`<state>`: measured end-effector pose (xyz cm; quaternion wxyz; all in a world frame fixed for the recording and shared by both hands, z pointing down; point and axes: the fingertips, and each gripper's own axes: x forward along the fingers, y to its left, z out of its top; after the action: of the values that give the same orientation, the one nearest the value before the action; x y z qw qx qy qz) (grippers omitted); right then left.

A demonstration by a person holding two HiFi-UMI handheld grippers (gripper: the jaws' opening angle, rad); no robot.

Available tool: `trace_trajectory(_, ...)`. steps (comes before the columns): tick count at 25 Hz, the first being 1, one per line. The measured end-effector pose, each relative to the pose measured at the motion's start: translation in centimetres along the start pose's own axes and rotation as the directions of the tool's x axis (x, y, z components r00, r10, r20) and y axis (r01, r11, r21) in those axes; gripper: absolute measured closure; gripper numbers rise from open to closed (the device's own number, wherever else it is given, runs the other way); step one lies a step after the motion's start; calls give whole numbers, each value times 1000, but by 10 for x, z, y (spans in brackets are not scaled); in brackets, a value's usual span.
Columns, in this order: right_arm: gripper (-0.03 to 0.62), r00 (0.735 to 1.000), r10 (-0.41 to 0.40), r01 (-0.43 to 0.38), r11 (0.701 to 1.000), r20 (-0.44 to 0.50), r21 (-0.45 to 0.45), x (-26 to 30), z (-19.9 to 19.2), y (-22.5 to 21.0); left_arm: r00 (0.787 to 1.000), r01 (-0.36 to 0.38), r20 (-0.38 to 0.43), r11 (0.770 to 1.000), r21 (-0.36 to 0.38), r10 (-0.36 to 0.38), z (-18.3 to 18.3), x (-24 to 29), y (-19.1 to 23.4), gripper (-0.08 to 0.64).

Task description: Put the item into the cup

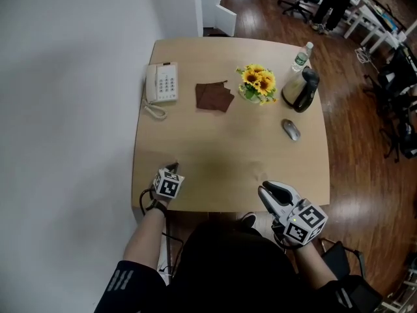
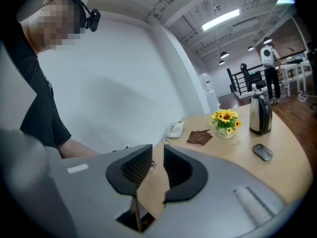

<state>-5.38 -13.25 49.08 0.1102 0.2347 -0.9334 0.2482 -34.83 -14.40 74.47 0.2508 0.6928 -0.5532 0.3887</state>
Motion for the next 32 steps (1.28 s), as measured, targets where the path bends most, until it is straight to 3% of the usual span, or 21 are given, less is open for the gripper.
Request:
trace_trajectory(4, 509, 999, -17, 17, 1000, 33, 2, -16, 8, -9, 994, -2, 112, 1000, 7, 1, 42, -24, -12, 563)
trace_trajectory(7, 509, 998, -36, 36, 999, 56, 0, -34, 10, -18, 977, 41, 205, 998, 49, -50, 85, -39, -42, 563)
trace_trajectory(11, 509, 992, -87, 85, 996, 87, 24, -64, 12, -39, 931, 141, 322, 983, 115, -171, 147, -54, -108, 563)
trace_trajectory(14, 509, 986, -125, 120, 991, 110, 54, -88, 11, -54, 892, 209, 365, 960, 185, -265, 182, -58, -166, 563)
trace_trajectory(18, 509, 980, -154, 143, 986, 129, 89, -110, 3, -67, 866, 274, 335, 913, 304, -371, 198, -48, -237, 563)
trace_trajectory(27, 509, 974, -191, 172, 973, 120, 151, -152, -25, -89, 868, 334, 193, 825, 456, -458, 188, -9, -336, 563)
trace_trajectory(32, 509, 973, -199, 175, 967, 119, 184, -167, -36, -98, 880, 358, 113, 802, 478, -461, 167, 10, -359, 563)
